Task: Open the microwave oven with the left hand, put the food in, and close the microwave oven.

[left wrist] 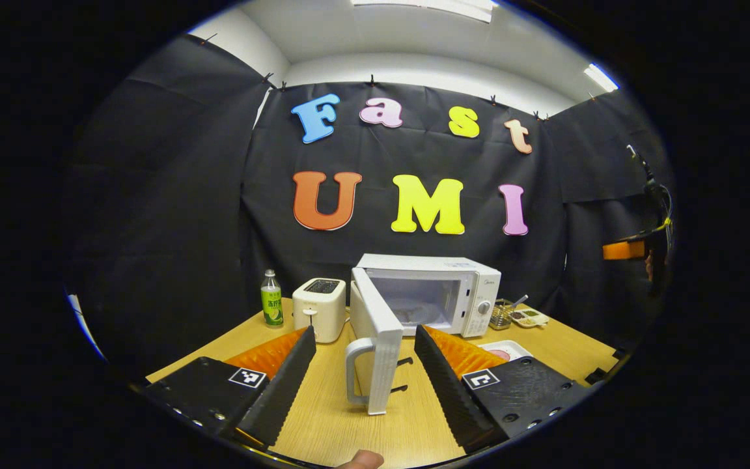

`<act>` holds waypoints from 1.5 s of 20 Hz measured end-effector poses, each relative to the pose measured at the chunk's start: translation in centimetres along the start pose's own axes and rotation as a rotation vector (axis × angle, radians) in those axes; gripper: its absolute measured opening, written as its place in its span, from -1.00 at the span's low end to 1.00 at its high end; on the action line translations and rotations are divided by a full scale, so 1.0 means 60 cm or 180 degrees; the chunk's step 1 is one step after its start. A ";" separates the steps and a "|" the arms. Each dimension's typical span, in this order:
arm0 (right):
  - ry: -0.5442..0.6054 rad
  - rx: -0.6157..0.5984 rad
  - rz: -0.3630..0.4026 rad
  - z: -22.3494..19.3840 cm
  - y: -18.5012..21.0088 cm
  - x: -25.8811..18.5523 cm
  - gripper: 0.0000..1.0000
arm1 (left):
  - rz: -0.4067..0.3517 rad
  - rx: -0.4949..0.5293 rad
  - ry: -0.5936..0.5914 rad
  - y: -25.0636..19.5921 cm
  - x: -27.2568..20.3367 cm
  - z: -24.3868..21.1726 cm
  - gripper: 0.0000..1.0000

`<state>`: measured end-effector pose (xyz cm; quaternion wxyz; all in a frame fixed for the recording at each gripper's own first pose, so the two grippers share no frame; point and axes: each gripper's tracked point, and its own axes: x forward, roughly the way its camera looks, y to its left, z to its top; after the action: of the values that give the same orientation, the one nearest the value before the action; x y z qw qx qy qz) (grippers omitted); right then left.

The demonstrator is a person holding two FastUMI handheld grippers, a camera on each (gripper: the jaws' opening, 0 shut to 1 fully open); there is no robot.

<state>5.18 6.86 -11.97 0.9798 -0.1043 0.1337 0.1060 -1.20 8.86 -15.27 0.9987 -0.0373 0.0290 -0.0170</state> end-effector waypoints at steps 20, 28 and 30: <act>0.2893 0.0716 0.0885 -0.355 0.049 0.365 0.76 | 0.0103 0.0073 -0.0347 -0.148 -0.003 0.153 0.87; 0.3426 0.0947 0.1192 -0.420 0.101 0.397 0.17 | 0.0129 0.0058 -0.0295 -0.133 -0.008 0.143 0.87; 0.3550 0.1005 0.1310 -0.427 0.115 0.401 -0.15 | 0.0136 0.0082 -0.0235 -0.130 -0.006 0.137 0.87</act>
<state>20.05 11.81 -44.19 0.7253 0.0303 0.6576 0.2013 -1.33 1.73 -6.49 0.9997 -0.0243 -0.0073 0.0053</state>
